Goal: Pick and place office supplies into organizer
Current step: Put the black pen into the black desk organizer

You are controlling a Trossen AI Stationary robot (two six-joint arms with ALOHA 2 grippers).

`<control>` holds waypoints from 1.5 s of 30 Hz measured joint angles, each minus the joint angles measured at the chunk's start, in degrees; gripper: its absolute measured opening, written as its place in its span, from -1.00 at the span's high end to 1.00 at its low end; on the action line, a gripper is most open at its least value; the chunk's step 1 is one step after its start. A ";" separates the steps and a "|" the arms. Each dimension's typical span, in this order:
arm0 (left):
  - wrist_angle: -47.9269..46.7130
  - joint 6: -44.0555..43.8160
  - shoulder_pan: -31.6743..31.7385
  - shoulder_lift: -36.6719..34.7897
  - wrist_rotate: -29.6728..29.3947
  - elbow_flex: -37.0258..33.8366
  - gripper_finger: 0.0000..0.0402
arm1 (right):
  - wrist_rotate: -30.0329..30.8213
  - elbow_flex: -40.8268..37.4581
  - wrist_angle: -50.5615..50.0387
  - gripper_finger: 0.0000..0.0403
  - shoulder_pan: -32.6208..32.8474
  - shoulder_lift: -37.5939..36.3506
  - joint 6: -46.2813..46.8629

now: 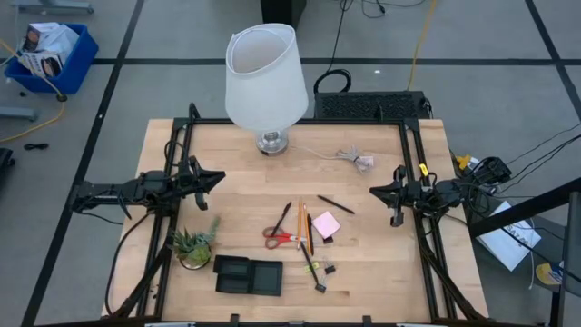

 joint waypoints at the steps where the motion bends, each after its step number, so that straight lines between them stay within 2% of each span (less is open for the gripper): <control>1: 0.00 0.00 -0.02 -0.02 0.01 0.00 0.81 | 0.00 0.00 -0.20 0.91 -0.02 0.00 0.00; 12: -0.02 0.00 0.00 0.00 0.02 0.00 0.81 | -0.01 0.00 0.09 0.91 -0.01 0.00 0.26; 22: 0.00 0.00 -0.01 -0.01 0.00 0.00 0.81 | 0.09 0.00 12.88 0.91 -0.02 0.00 -0.11; 28: 0.00 0.00 -0.02 0.00 0.02 0.00 0.81 | -1.58 -0.23 14.90 0.91 -0.13 1.20 6.19; 32: 0.59 0.30 0.04 0.00 -0.42 0.00 0.81 | -6.64 -3.01 19.62 0.91 -0.11 8.15 7.59; 35: 2.16 -0.09 0.04 -0.02 -0.15 0.00 0.81 | -5.78 -3.37 25.00 0.91 -0.15 16.41 8.87; 40: 3.16 -0.20 0.04 0.00 0.30 0.00 0.81 | -7.41 -2.20 39.67 0.91 -0.33 32.91 9.66; 45: 8.81 0.76 0.04 0.00 -0.27 0.00 0.81 | -7.47 -0.41 47.85 0.91 -2.10 46.72 7.85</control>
